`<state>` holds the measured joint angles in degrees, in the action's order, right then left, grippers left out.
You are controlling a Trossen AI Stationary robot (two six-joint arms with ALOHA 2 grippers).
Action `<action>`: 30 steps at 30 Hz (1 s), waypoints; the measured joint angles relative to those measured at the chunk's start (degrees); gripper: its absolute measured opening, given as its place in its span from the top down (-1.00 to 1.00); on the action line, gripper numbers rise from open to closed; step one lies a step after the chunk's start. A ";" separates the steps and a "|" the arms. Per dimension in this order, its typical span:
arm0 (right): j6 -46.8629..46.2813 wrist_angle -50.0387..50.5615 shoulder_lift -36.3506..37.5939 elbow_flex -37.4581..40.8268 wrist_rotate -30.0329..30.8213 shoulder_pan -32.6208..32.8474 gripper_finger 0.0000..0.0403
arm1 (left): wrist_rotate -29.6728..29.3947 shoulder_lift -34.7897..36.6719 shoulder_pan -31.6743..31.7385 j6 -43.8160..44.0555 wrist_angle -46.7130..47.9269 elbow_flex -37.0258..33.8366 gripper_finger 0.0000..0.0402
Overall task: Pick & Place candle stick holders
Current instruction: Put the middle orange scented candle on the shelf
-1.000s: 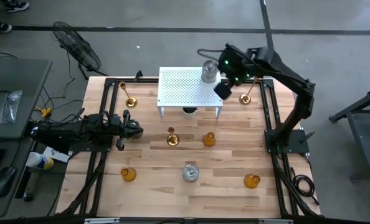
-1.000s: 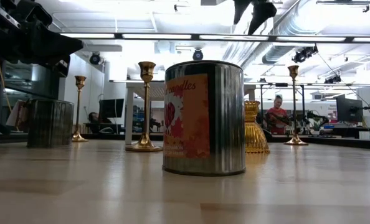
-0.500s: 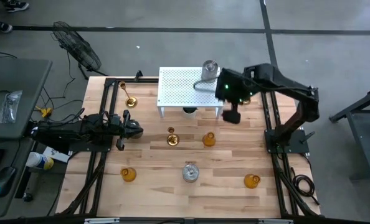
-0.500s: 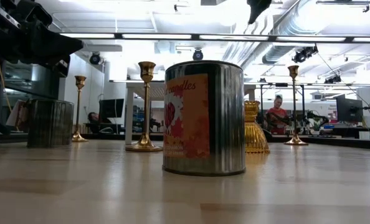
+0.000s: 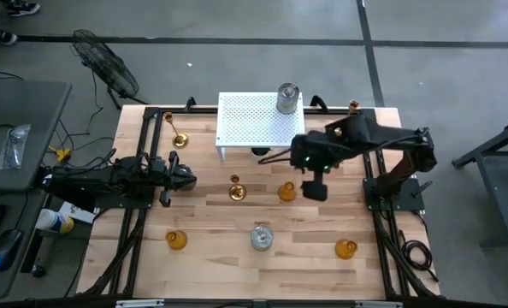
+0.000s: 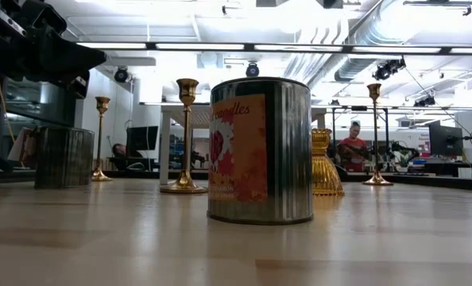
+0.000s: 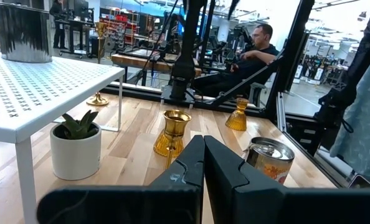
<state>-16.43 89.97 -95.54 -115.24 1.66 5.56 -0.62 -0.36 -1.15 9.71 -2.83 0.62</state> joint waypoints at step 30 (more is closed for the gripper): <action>-16.27 -59.77 8.16 50.50 10.30 28.99 -0.94 | 0.00 0.00 0.00 -0.02 0.02 0.00 1.00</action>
<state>-32.71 30.20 -87.38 -64.74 11.96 34.55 -0.62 -0.36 -1.15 9.69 -2.81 0.62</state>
